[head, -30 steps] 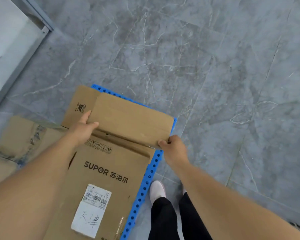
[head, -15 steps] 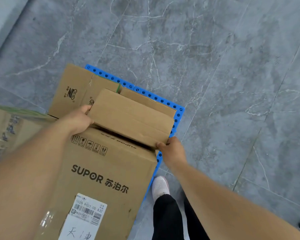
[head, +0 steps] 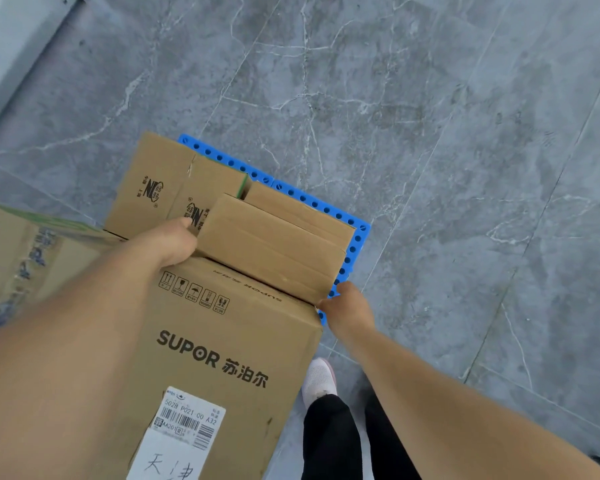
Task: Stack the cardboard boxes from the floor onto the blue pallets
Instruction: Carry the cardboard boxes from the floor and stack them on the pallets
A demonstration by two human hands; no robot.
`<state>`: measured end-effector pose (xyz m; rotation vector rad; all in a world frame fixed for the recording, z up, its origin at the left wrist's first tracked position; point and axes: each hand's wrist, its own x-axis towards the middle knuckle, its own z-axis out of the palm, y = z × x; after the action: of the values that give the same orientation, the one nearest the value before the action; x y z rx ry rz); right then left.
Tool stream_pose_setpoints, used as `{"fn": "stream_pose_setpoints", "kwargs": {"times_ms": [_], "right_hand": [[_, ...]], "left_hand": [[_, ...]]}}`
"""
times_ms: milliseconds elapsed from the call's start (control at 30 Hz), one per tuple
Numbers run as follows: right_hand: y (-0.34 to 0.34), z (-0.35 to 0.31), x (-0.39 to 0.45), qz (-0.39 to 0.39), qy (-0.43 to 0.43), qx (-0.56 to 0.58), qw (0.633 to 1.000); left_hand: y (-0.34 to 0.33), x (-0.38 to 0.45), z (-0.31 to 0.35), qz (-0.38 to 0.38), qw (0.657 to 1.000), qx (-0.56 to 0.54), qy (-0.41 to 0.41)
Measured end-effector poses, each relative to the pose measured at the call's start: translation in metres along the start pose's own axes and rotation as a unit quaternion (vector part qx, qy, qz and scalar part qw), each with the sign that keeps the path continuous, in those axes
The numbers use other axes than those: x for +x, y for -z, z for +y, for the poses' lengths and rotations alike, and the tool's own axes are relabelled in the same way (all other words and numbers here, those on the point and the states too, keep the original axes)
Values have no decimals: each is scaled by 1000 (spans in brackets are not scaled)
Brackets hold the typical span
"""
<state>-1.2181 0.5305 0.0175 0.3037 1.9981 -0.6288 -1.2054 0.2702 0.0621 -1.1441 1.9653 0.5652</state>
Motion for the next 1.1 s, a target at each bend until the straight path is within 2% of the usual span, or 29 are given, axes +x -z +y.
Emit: {"fn": "stream_pose_setpoints", "kwargs": {"times_ms": [133,267,433,633,900,1100], "right_hand": [[19,-10,-24,13,3,26,1000],[41,-32,-60,21,42,8,999],[61,-65,-118,23,115,-54,992],[74,-89,-190,30,178,-144,973],[81,-86,-291,34,265,-221,938],[60,-74,-357,26,342,-309,887]], "left_hand": [[11,-25,1,21,997,-74,-16],[29,-66,-7,84,988,-127,-29],[38,-132,-21,139,975,-170,-40],[24,-224,-36,141,961,-234,-40],[-3,-348,-74,163,902,-400,9],[-37,-418,-109,200,847,-487,69]]}}
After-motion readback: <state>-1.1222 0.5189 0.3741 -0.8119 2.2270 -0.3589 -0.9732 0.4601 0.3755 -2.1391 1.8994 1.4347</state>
